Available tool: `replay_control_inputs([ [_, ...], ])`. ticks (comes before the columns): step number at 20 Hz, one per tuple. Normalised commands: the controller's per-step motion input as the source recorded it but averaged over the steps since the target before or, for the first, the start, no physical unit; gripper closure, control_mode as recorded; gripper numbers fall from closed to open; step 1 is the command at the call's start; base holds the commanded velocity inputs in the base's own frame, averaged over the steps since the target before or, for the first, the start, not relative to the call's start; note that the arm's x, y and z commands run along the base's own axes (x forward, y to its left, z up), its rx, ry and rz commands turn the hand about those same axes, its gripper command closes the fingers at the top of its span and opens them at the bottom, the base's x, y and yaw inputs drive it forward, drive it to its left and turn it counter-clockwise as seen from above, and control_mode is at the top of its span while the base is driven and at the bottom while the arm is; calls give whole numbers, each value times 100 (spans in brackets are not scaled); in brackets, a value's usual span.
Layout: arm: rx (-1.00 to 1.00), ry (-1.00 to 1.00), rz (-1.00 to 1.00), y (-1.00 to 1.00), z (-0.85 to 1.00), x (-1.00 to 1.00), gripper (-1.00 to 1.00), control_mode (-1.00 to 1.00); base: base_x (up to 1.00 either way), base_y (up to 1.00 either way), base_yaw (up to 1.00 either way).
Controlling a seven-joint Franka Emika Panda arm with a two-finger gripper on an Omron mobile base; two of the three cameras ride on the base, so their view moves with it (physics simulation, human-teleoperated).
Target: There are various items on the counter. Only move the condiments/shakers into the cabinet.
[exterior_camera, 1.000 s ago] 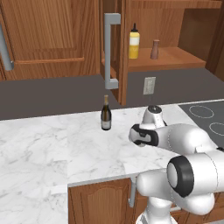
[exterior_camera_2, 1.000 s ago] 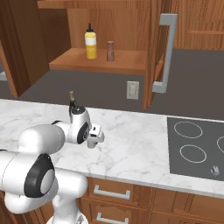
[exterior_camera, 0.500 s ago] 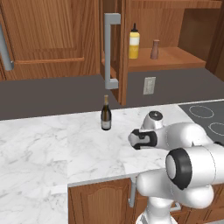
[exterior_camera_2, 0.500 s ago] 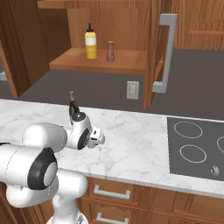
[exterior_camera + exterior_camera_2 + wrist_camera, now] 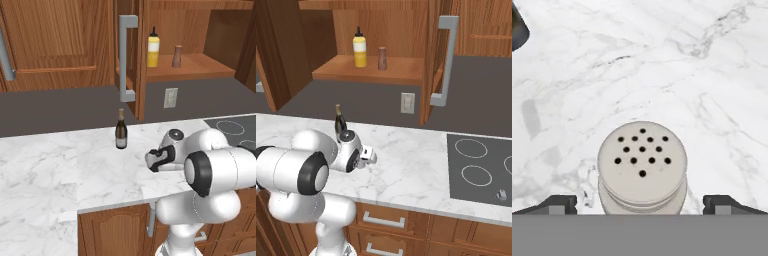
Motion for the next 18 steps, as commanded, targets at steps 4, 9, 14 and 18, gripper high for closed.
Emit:
replay_control_inputs([
  [4, 0, 0, 0, 0, -3, 26, -100, -100, 0, 0, 0],
  [9, -1, 0, 0, 0, 0, 9, 100, -100, 0, 0, 0],
  [14, 0, -2, -3, 0, 26, -5, 100, -100, 0, 0, 0],
  [18, 0, -21, -6, -15, 89, -30, 100, -100, 0, 0, 0],
])
